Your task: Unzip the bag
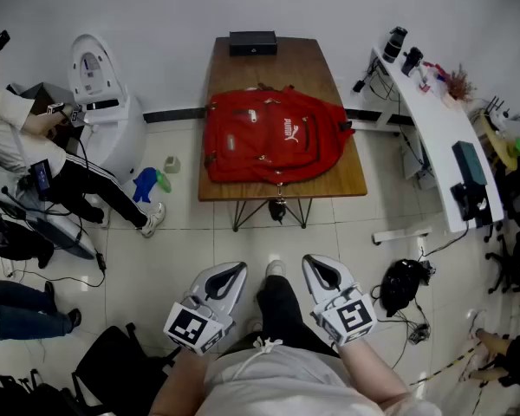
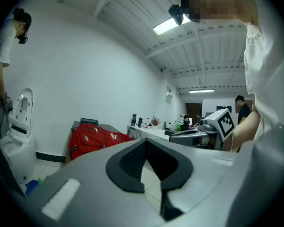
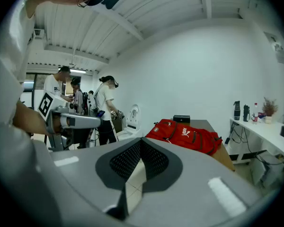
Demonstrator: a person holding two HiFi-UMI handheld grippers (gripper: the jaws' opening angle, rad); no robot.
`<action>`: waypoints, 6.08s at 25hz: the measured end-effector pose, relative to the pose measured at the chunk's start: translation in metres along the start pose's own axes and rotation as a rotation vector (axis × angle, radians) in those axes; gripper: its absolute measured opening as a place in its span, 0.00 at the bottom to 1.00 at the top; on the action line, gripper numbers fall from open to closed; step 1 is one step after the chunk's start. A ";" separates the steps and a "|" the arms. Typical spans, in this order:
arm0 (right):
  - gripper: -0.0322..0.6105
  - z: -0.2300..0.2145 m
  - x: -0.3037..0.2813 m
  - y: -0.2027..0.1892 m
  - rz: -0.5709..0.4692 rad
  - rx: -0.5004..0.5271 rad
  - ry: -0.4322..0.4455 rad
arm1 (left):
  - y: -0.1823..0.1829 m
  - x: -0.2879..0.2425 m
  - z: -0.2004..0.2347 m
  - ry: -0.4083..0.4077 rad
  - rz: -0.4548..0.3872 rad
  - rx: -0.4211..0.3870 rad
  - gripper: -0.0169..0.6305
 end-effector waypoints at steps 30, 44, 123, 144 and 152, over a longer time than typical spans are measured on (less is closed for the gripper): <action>0.17 -0.182 -0.183 -0.062 0.436 -0.225 0.087 | -0.030 -0.242 0.147 -0.014 0.232 -0.023 0.04; 0.30 -0.176 -0.229 -0.149 0.666 -0.437 0.053 | -0.088 -0.282 0.159 -0.128 0.351 0.022 0.04; 0.07 -0.415 -0.133 -0.140 0.885 -0.146 -0.111 | -0.165 -0.339 0.145 0.000 0.840 0.021 0.04; 0.11 -0.453 -0.134 -0.083 0.549 -0.213 -0.255 | -0.147 -0.335 0.152 0.050 0.697 0.143 0.04; 0.06 -0.391 -0.110 0.007 0.108 -0.200 -0.163 | -0.053 -0.292 0.154 0.103 0.360 0.155 0.04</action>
Point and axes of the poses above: the fingertips, and each gripper's own axes: x backward along the fingers, z to its left, y out of its top, the point moved 3 cm from there along x, backward along the fingers, and after that the axes turned 8 degrees about y, right-handed, at the moved point
